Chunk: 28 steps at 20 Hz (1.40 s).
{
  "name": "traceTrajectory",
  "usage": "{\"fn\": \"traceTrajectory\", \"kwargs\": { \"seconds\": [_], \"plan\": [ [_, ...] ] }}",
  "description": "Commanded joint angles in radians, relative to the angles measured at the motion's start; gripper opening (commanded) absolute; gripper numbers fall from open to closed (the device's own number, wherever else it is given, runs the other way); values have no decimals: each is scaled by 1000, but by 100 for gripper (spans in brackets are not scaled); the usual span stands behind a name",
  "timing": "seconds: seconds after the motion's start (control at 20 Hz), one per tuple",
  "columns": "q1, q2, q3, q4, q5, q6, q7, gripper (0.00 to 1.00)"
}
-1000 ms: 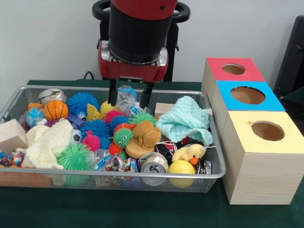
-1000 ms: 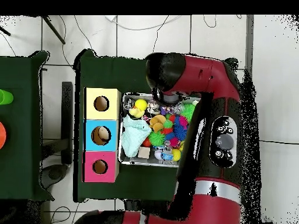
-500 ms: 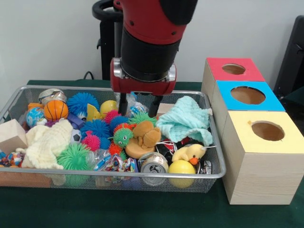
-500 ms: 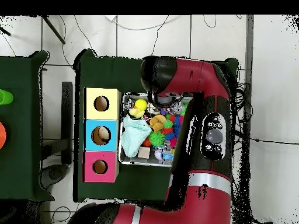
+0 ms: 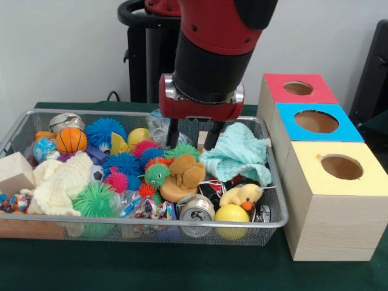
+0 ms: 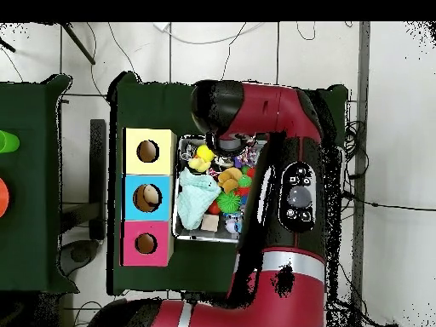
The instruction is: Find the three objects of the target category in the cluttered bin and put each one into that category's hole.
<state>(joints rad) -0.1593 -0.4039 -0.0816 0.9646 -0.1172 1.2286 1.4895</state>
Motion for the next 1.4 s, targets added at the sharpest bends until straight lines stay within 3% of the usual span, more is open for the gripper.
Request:
{"fn": "traceTrajectory", "kwargs": {
  "seconds": [0.05,0.8,1.4],
  "plan": [
    [-17,31,51,57,-68,-89,-13,100],
    [-39,40,62,116,-53,-180,-9,100],
    [-22,28,41,217,-60,-330,51,100]
  ]
}}
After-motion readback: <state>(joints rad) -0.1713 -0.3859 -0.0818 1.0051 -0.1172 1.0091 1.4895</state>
